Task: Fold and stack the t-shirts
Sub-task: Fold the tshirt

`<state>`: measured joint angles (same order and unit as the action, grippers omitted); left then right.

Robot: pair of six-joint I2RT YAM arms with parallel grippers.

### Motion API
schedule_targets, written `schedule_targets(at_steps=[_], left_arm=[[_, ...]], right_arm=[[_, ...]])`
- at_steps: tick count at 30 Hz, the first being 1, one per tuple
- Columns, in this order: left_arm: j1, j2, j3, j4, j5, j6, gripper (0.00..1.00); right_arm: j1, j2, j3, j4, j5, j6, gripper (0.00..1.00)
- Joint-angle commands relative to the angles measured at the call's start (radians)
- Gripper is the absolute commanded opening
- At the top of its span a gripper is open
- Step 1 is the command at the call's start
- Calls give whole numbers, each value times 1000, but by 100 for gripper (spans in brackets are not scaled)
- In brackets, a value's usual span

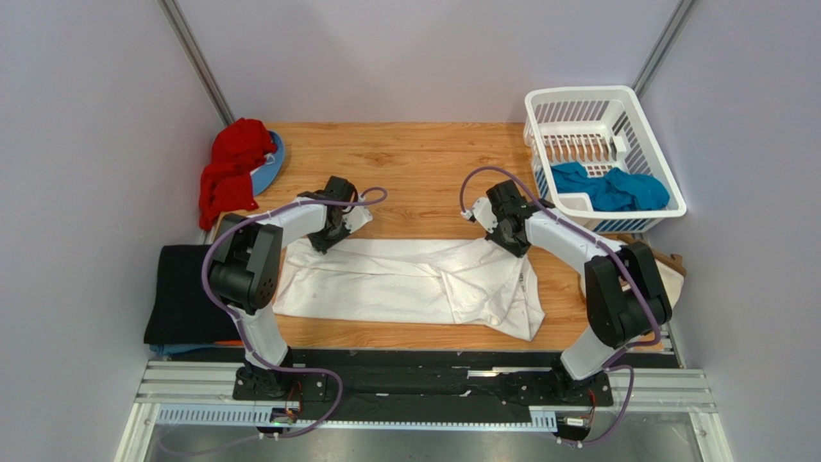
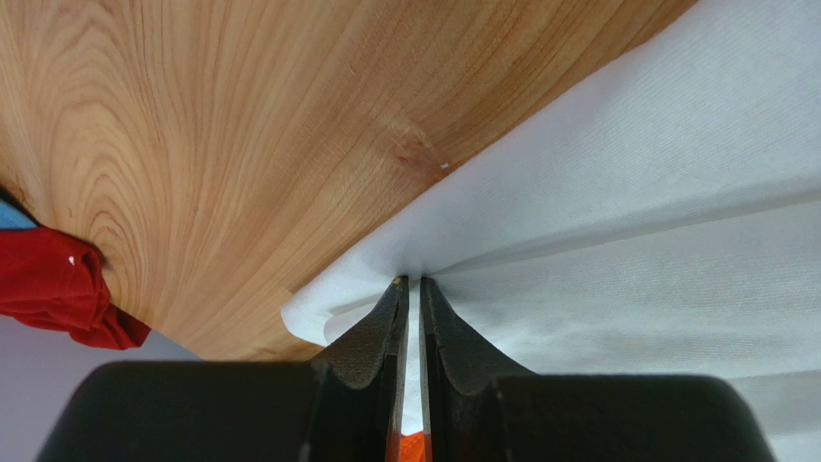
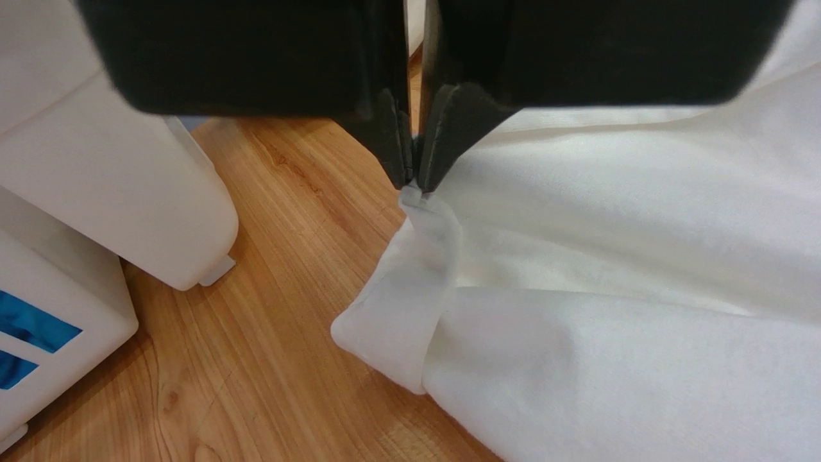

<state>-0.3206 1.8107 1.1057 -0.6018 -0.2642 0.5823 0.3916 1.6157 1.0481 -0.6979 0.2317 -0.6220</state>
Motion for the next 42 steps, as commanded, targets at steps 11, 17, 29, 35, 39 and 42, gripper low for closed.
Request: schedule_targets(at_steps=[11, 17, 29, 35, 39, 42], left_arm=[[0, -14, -30, 14, -10, 8, 17], [0, -34, -29, 13, -7, -6, 17], [0, -149, -20, -96, 141, 50, 18], [2, -159, -53, -109, 132, 116, 18], [14, -137, -63, -89, 111, 140, 18], [35, -123, -50, -87, 109, 154, 18]], right_arm=[[-8, -95, 32, -35, -3, 33, 41], [35, -160, 108, -138, -103, 103, 42], [228, -128, 170, -172, -184, 142, 41], [282, -56, 194, -141, -187, 145, 40], [305, -4, 219, -118, -201, 148, 40], [326, 33, 240, -111, -215, 160, 41]])
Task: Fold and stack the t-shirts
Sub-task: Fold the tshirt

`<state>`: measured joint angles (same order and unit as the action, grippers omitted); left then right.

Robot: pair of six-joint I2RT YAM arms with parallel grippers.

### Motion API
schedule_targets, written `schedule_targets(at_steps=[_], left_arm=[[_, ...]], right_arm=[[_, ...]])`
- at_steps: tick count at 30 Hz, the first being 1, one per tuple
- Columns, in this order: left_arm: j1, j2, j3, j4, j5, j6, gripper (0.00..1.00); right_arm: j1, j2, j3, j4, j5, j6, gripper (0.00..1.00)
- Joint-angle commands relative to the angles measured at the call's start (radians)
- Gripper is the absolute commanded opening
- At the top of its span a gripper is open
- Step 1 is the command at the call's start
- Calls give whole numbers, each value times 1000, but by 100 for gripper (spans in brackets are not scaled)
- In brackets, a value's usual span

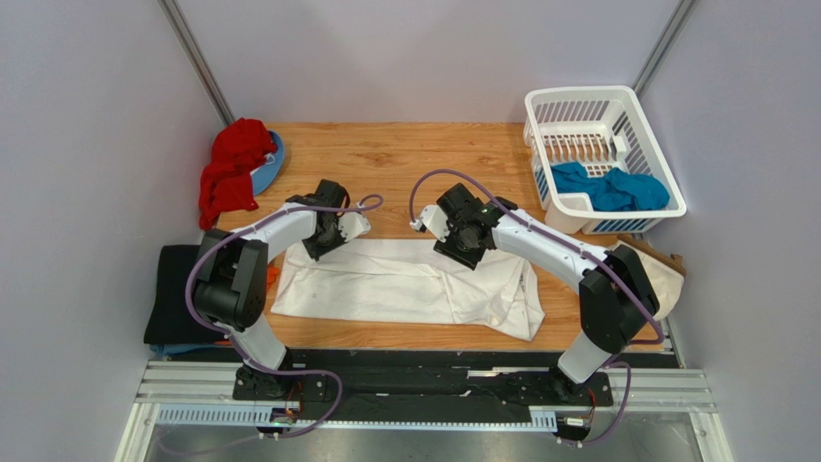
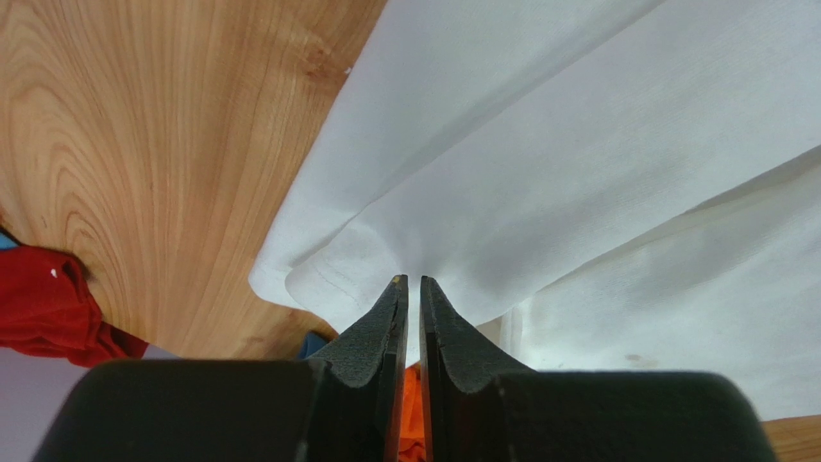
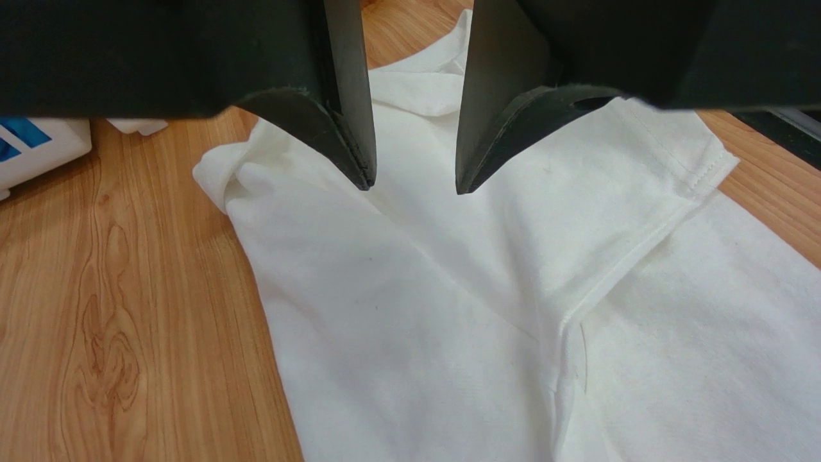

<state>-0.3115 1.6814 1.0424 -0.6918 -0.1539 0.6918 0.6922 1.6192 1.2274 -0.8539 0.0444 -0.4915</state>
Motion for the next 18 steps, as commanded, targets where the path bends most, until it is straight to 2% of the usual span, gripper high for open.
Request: schedule_targets(at_steps=[1, 18], left_arm=[[34, 12, 22, 0, 4, 48, 18], [137, 118, 79, -32, 63, 153, 17]], right_arm=[[39, 39, 64, 49, -29, 33, 41], [161, 142, 98, 81, -67, 73, 40]])
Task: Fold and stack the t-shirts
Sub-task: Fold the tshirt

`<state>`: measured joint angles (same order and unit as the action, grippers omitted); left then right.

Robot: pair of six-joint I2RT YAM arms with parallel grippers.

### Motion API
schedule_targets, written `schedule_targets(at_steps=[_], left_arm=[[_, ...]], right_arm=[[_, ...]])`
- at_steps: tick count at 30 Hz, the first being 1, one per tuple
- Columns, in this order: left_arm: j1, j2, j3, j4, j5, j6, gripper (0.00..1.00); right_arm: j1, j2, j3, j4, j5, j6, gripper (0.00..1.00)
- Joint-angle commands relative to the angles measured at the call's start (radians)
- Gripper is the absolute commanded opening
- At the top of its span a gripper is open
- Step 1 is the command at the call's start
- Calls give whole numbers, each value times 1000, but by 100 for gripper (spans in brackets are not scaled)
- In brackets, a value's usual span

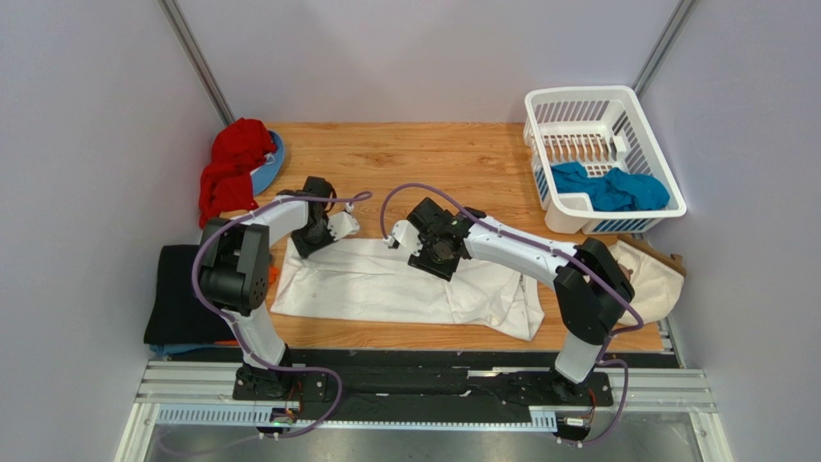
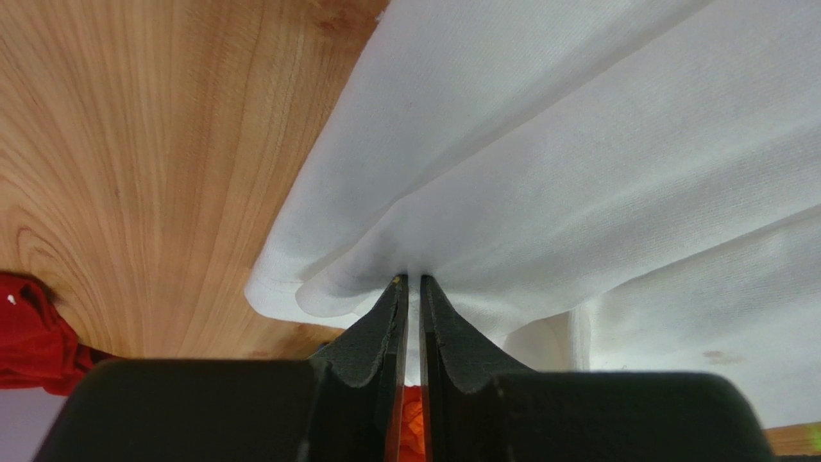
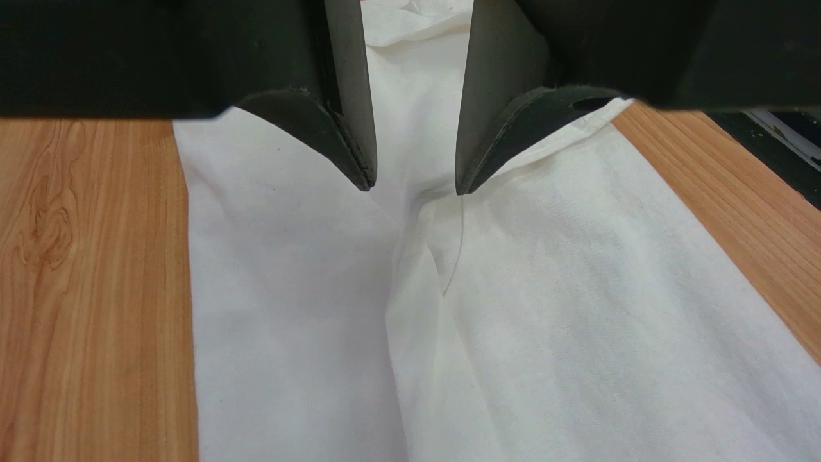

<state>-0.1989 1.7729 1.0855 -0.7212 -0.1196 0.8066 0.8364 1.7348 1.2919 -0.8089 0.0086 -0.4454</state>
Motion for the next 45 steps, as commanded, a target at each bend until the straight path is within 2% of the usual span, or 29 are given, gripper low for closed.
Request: schedule_targets(at_steps=[1, 16, 18, 19, 22, 25, 35, 45], left_arm=[[30, 33, 42, -6, 31, 40, 17], [38, 65, 53, -3, 38, 45, 16], [38, 65, 51, -4, 37, 46, 16], [38, 62, 50, -3, 34, 45, 16], [38, 56, 48, -4, 29, 49, 16], [38, 45, 51, -14, 31, 48, 16], [38, -10, 54, -57, 25, 40, 15], [38, -70, 80, -127, 0, 40, 15]], right_arm=[[20, 29, 33, 40, -33, 27, 40], [23, 89, 18, 79, -32, 11, 37], [23, 100, 12, 83, -35, 11, 32], [23, 101, 10, 85, -36, 13, 25], [24, 97, 10, 80, -36, 13, 13], [26, 75, 4, 70, -42, 14, 7], [82, -3, -45, 31, -47, 24, 0], [145, -35, -68, 8, -42, 25, 0]])
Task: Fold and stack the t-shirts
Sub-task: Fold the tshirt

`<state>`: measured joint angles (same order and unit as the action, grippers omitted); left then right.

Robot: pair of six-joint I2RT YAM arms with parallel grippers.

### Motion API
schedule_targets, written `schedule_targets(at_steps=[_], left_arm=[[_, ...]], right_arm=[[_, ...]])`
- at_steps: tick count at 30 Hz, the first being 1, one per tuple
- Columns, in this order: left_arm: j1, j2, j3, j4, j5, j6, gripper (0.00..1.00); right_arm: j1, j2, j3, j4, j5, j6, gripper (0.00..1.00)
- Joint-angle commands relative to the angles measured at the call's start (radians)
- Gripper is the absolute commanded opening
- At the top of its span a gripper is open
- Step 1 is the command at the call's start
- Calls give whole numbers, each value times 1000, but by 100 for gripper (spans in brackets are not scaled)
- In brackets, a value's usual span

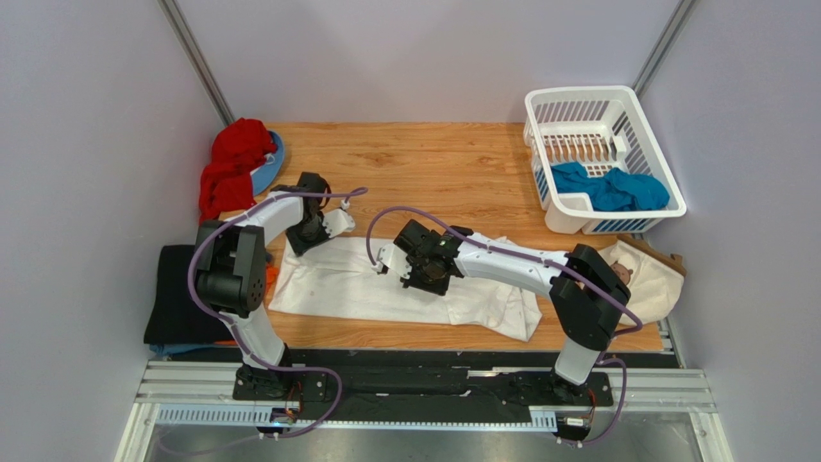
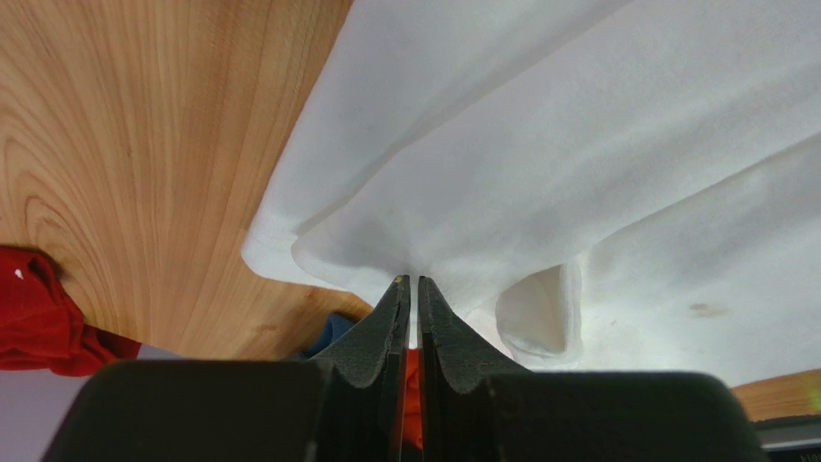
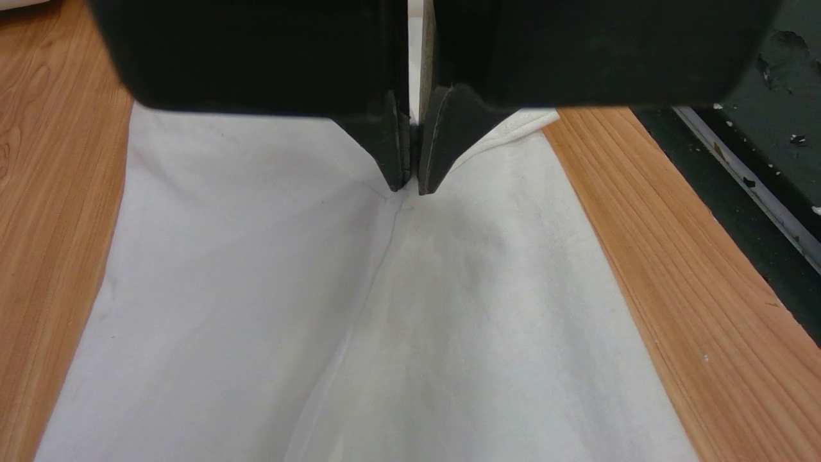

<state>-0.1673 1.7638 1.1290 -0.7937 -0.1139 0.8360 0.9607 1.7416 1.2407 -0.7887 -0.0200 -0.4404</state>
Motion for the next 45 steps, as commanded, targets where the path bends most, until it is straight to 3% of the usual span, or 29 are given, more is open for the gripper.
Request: schedule_targets(at_steps=[1, 10, 12, 13, 19, 29, 33, 45], left_arm=[[6, -73, 41, -70, -6, 9, 15], [5, -112, 100, -142, -6, -3, 15], [0, -107, 112, -145, -10, -11, 15], [-3, -104, 114, -150, -10, -12, 15], [-31, -96, 106, -162, 11, -37, 15], [-63, -81, 77, -147, 108, -92, 14], [-89, -84, 54, -142, 152, -107, 15], [-155, -46, 12, -98, 155, -144, 15]], right_arm=[[24, -43, -26, -12, -15, 19, 0], [33, -47, -96, 12, 18, -3, 2], [32, -45, -109, 20, 18, -3, 7], [32, -44, -109, 25, 59, -1, 16], [32, -57, -127, 54, 80, 11, 45], [32, -112, -127, 78, 149, 25, 54], [24, -169, -145, 97, 195, 19, 71], [-54, -249, -230, 138, 288, -3, 77]])
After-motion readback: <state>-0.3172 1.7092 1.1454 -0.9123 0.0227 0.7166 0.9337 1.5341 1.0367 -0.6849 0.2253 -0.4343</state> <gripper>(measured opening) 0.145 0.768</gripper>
